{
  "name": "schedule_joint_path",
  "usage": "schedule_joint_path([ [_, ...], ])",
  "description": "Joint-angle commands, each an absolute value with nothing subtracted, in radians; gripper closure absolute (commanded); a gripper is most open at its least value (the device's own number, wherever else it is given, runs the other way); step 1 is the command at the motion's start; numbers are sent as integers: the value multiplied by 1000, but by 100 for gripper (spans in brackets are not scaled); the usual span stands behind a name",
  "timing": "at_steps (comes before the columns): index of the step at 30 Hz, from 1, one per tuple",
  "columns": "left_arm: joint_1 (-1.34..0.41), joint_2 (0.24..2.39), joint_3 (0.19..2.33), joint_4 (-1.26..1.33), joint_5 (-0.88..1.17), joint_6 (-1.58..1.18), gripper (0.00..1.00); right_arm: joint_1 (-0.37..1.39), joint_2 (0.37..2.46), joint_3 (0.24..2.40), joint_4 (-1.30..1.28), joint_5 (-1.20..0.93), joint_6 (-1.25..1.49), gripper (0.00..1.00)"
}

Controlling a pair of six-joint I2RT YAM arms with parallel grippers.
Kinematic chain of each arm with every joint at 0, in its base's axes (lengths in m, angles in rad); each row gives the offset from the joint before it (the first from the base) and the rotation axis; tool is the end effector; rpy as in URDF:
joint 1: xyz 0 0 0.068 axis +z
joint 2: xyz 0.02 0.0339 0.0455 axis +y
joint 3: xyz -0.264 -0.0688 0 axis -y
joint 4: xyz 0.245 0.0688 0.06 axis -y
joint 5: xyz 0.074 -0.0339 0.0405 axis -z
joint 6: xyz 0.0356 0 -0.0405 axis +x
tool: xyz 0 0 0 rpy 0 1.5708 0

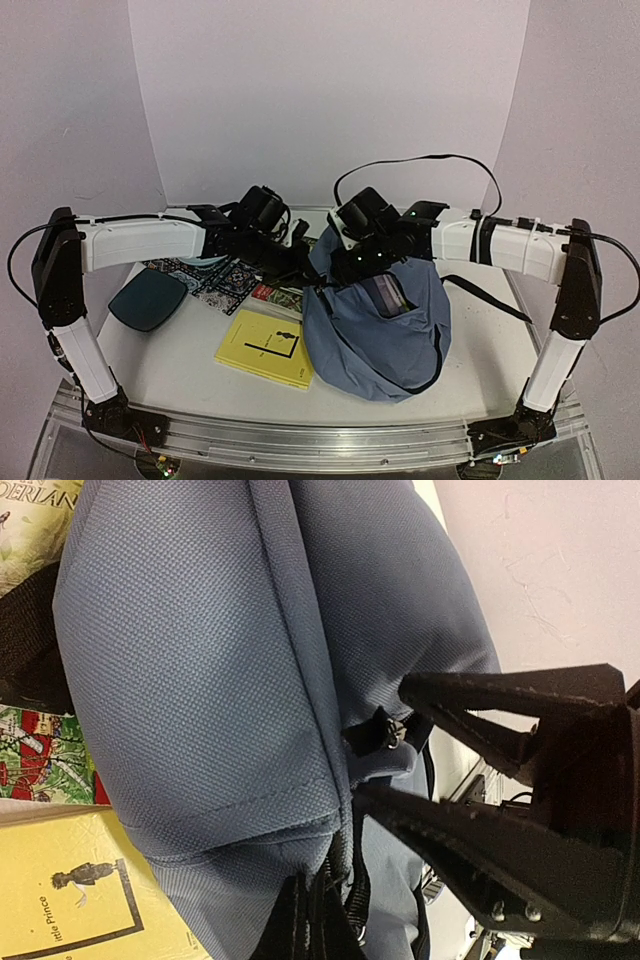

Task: Pack the student bag
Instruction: Pick up the lower front pocket of the student bag, then zip the lower front pocket of the student bag.

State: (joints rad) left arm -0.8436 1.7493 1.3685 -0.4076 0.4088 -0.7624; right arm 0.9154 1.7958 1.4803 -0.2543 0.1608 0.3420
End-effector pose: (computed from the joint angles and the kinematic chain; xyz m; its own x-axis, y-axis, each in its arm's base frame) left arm 0.2499 -0.3021 0.2623 -0.9431 0.1064 -0.3151 0.3048 0.6557 -0.6908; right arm 0.2619 0.3313 0.2930 -0.5446 -0.1653 -0.8222 -0.5496 0.8109 0.2010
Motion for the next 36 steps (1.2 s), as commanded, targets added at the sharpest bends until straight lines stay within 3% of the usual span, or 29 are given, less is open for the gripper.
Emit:
schedule_joint_path([
  [1,-847,1686,1399,-350,446,-756,100,922,1818,1521,-284,249,314,59],
  [9,-847,1686,1398,-348,454,-749,100,922,1852,1547,-284,238,308,68],
  [16,-846,1672,1349,-350,395,-753,100,922,1810,1518,-282,288,342,91],
  [21,-834,1663,1273,-349,341,-795,100,919,1711,1428,-273,334,394,100],
  [36,-785,1642,1111,-348,286,-840,100,862,1417,1020,-129,484,704,100],
])
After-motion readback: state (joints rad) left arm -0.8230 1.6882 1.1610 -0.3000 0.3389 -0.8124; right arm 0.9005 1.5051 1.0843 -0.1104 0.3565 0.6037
